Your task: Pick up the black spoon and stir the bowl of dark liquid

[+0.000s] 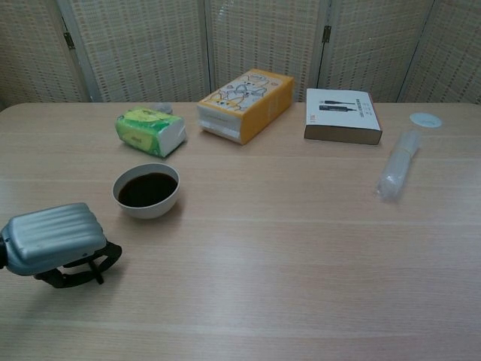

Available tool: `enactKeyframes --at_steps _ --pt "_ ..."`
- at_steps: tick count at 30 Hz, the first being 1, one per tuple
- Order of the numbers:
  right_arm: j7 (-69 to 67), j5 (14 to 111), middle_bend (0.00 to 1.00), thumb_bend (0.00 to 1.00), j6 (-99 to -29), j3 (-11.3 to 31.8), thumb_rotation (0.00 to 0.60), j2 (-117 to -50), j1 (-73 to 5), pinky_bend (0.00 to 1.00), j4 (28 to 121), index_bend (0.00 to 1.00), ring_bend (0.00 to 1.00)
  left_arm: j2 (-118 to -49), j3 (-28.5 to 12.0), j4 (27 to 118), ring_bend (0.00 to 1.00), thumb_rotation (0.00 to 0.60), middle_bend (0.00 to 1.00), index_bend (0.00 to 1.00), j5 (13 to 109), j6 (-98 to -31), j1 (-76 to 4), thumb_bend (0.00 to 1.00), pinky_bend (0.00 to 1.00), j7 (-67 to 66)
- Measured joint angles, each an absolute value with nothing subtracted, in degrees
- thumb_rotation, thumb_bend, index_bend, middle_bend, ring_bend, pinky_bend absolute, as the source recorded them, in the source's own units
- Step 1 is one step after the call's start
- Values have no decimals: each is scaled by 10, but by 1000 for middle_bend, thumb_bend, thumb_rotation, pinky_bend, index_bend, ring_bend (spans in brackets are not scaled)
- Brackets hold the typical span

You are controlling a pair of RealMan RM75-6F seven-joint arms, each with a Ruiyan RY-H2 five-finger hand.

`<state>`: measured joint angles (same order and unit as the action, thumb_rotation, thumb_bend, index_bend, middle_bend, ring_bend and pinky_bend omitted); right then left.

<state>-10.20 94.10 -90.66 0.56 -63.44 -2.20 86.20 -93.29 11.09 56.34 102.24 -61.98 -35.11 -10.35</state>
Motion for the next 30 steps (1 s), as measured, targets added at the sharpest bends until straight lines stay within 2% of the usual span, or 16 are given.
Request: enactKeyframes --at_steps 18,30 --pt "-104 942 241 169 -910 6 600 -635 -21 289 860 162 284 -861 73 682 786 600 835 644 977 -665 -332 490 958 -41" --pt "-107 943 241 157 -908 7 600 -637 -24 289 857 162 284 -796 4 822 786 600 835 648 905 -669 -342 490 956 140"
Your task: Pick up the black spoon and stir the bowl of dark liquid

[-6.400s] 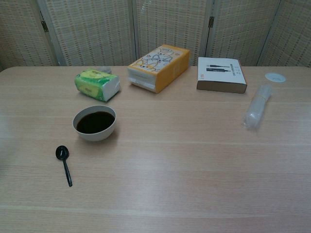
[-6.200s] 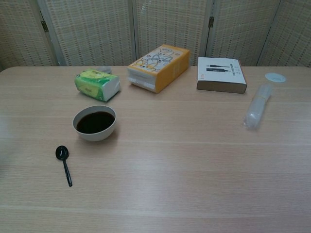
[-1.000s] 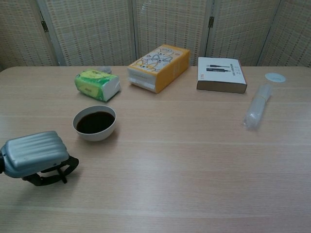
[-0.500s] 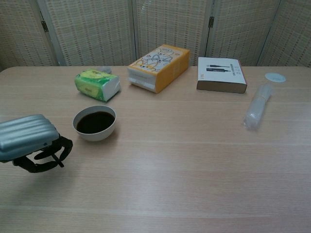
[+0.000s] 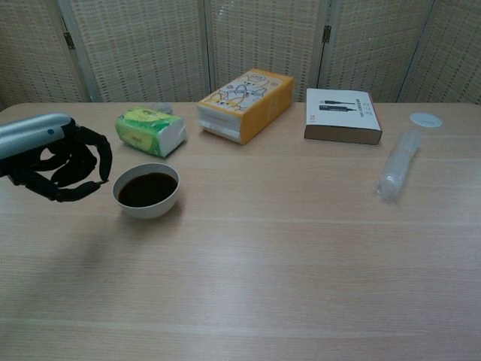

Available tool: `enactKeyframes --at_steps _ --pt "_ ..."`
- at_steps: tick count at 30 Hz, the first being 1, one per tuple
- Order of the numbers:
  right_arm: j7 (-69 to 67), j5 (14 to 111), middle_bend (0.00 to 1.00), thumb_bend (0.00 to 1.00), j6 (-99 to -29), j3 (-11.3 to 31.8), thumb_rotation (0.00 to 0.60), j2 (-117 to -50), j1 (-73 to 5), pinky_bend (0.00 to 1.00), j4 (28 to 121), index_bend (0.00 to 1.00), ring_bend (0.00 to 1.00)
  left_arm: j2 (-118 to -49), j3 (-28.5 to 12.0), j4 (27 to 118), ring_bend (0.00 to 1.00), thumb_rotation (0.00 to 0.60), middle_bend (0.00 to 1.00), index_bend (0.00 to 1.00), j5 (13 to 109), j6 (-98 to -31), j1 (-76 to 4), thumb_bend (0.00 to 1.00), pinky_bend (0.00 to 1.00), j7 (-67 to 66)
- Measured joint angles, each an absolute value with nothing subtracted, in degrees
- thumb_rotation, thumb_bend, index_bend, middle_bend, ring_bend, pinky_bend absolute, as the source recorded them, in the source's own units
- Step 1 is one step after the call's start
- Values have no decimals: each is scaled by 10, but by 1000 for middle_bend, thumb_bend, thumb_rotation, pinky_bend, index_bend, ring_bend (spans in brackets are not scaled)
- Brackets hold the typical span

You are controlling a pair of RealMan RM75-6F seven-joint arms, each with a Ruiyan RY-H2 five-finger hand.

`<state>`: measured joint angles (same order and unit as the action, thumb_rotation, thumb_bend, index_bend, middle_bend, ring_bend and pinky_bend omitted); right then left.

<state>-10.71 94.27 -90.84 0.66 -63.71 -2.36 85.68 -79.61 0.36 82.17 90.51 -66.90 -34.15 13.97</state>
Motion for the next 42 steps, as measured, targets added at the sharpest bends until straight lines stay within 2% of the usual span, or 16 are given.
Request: enactKeyframes --at_steps 6,16,34,42 --pt "-114 942 241 156 -911 7 600 -638 -23 289 851 162 283 -814 -35 834 786 600 835 647 865 -633 -366 490 956 179" --pt "-127 937 241 156 -917 7 600 -637 -17 289 840 162 284 -896 -72 791 786 600 835 650 815 -583 -398 490 949 206" --pt "-130 934 241 156 -918 8 600 -638 -15 289 839 162 283 -986 -95 638 786 600 835 651 759 -536 -414 490 948 216" --pt "-128 937 241 156 -919 8 600 -638 -15 289 840 162 283 -982 -87 623 786 600 835 651 762 -535 -400 490 948 232"
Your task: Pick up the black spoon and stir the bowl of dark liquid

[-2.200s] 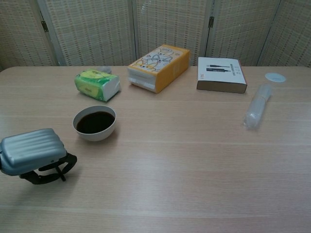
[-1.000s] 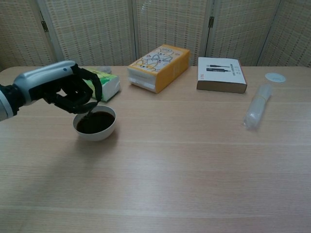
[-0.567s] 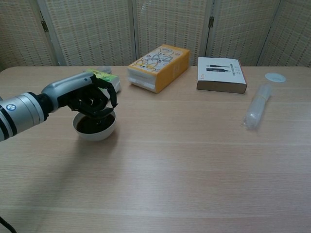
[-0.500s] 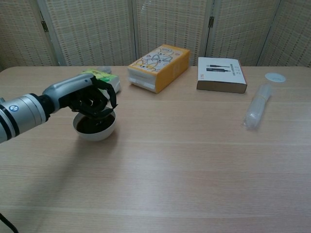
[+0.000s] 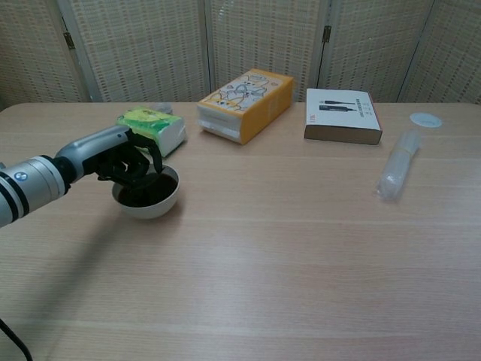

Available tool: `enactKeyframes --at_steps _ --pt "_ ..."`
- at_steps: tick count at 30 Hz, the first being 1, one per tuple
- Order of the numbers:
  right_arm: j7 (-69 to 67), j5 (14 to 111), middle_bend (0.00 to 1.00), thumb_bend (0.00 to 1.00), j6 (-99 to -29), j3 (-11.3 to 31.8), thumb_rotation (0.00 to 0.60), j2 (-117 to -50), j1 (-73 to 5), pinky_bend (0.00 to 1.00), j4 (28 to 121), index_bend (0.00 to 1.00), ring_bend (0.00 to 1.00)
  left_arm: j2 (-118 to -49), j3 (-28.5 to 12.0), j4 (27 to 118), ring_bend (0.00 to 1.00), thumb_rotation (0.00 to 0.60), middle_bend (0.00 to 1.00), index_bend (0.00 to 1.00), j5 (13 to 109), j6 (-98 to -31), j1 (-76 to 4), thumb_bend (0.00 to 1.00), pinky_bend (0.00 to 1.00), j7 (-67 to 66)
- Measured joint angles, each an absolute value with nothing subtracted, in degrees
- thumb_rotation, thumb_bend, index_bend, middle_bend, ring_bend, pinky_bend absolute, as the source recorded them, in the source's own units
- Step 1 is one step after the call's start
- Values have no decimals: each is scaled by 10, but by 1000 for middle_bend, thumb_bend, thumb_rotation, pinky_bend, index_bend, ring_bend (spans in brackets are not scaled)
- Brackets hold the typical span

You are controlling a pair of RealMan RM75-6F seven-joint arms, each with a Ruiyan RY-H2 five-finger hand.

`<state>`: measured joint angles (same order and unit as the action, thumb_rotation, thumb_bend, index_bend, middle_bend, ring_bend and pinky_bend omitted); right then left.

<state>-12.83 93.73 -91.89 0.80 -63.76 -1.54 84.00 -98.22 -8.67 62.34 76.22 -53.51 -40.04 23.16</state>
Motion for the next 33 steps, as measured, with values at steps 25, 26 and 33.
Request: enactKeyframes --at_steps 25,26,33 --pt "-137 930 241 156 -926 9 600 -639 -7 289 832 162 284 -1015 -122 599 786 600 835 649 737 -499 -429 490 948 218" --pt "-137 931 241 157 -925 9 600 -639 -7 289 832 162 284 -1014 -124 597 786 600 835 649 734 -498 -429 490 948 218" --pt "-133 934 241 156 -923 9 600 -639 -10 289 836 162 283 -996 -125 605 786 600 835 649 725 -496 -417 490 948 226"
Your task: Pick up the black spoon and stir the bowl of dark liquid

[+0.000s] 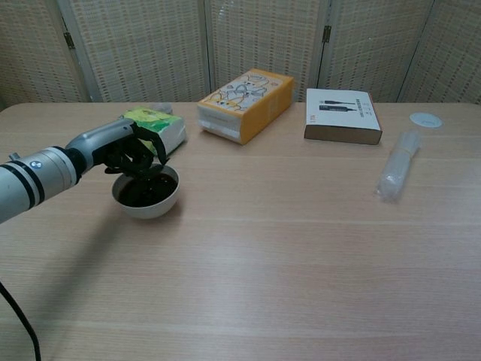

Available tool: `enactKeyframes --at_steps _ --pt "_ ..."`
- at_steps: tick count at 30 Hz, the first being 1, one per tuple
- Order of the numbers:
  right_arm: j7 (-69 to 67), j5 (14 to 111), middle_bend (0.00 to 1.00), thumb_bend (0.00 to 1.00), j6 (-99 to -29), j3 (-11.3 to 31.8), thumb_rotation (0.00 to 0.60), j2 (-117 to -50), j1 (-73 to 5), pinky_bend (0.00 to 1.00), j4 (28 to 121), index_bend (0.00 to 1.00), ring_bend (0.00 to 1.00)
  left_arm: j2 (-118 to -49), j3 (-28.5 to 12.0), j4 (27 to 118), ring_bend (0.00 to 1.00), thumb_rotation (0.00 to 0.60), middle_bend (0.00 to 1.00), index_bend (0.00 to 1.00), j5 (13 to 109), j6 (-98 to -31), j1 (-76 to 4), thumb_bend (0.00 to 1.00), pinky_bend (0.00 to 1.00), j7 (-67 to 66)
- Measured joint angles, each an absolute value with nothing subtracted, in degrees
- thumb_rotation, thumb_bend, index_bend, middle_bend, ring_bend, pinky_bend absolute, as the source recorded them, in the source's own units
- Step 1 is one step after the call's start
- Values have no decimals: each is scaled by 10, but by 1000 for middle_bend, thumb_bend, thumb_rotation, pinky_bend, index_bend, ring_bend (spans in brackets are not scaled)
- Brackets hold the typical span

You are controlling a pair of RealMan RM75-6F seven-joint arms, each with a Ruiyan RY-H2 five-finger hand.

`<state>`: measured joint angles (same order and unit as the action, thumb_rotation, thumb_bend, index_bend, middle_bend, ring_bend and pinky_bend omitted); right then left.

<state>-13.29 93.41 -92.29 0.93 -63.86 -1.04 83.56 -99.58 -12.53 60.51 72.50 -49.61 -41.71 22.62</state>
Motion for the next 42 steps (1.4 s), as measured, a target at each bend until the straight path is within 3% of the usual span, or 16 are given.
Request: enactKeyframes --at_steps 12,29,42 --pt "-134 935 241 156 -924 9 600 -639 -10 289 834 162 284 -973 -100 656 786 600 835 653 749 -510 -396 490 948 230" --pt "-137 931 241 156 -924 10 600 -639 -7 289 832 162 284 -1003 -127 609 786 600 835 653 725 -486 -424 490 948 209" --pt "-139 935 241 156 -924 11 600 -640 -11 289 831 162 284 -968 -100 656 786 600 835 655 749 -503 -398 490 948 219"
